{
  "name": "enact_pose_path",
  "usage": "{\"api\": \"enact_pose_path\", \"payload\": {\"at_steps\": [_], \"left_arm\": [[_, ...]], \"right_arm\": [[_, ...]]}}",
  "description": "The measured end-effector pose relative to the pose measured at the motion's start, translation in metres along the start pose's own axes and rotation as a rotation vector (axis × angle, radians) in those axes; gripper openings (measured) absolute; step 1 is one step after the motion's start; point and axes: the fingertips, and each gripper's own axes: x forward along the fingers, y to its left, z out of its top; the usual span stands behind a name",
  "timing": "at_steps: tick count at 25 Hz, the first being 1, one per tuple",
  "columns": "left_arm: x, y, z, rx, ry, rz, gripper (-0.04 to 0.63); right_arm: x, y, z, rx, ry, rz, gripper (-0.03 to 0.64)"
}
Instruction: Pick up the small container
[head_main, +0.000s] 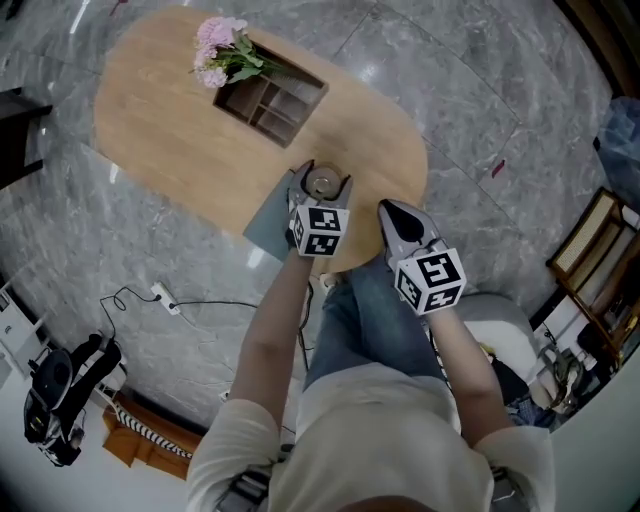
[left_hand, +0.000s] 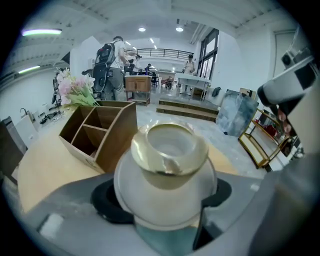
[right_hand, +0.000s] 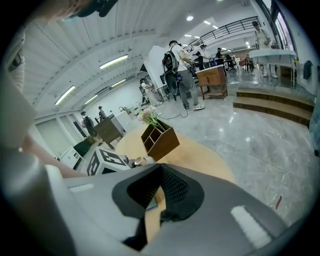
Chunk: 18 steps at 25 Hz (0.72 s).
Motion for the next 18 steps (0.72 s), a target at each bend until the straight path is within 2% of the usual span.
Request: {"api": "enact_pose_path", "payload": {"at_steps": [10, 18], "left_arm": [[-0.08, -0.007, 0.01, -0.054, -0.058, 0.027, 0.342], [-0.159, -0.02, 0.023, -0.07, -0.148, 0.035, 0.342]], "right_arm": [[-0.042, 0.05, 0.001, -0.041, -0.055, 0.005, 0.0], [-0.082, 0.095, 0.002, -0.083, -0.119, 0.009, 0.0]]}}
